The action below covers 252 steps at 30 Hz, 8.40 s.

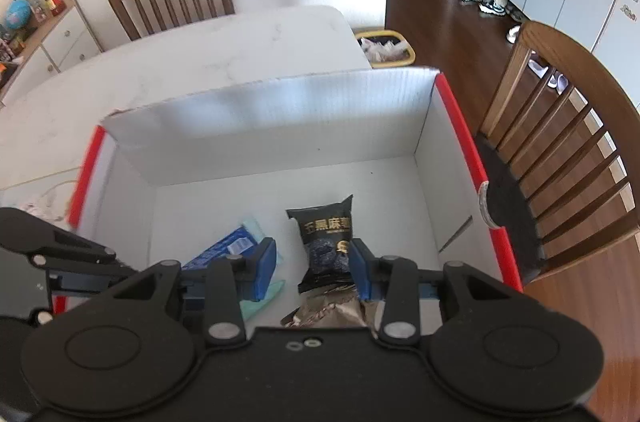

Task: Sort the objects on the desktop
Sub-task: 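Open the right gripper to drop the black packet while the left releases the toothbrush, then withdraw both open grippers from the box back toward the table items, then grasp the orange toy pig with the right gripper while the left grasps the white pouch, then carry the toy pig and white pouch with both grippers over the red box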

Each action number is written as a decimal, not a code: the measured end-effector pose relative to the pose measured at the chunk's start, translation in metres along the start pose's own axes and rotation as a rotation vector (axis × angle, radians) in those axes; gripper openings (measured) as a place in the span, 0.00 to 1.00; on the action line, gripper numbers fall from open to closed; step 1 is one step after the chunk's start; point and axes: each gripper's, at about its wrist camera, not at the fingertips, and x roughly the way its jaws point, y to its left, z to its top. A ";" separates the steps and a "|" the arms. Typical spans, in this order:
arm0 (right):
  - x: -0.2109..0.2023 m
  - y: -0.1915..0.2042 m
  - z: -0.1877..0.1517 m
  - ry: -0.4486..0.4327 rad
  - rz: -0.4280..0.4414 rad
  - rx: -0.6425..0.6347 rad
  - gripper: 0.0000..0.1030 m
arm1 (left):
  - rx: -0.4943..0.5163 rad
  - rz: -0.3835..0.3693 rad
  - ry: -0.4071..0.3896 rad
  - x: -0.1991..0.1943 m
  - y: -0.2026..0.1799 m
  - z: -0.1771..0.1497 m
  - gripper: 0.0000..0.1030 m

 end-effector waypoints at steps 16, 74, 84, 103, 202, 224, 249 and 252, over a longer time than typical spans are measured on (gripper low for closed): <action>-0.054 0.016 -0.027 -0.088 0.035 -0.008 0.38 | -0.014 -0.018 -0.107 -0.049 -0.002 -0.033 0.10; -0.091 0.199 -0.087 -0.229 0.131 -0.119 0.85 | -0.167 0.026 -0.349 -0.178 0.097 -0.222 1.00; -0.079 0.242 -0.095 -0.244 0.218 -0.152 0.94 | -0.281 0.071 -0.377 -0.191 0.144 -0.271 1.00; -0.047 0.312 -0.103 -0.196 0.292 -0.205 0.94 | -0.370 0.197 -0.396 -0.208 0.199 -0.347 1.00; 0.013 0.364 -0.117 -0.057 0.253 -0.300 0.41 | -0.482 0.415 -0.350 -0.178 0.243 -0.372 0.56; -0.026 0.331 -0.129 -0.091 0.230 -0.234 0.41 | -0.436 0.313 -0.418 -0.207 0.204 -0.354 0.56; -0.086 0.245 -0.135 -0.193 0.130 -0.084 0.41 | -0.253 0.197 -0.459 -0.213 0.129 -0.278 0.56; -0.090 0.232 -0.135 -0.202 0.118 -0.073 0.40 | -0.236 0.182 -0.465 -0.208 0.119 -0.265 0.56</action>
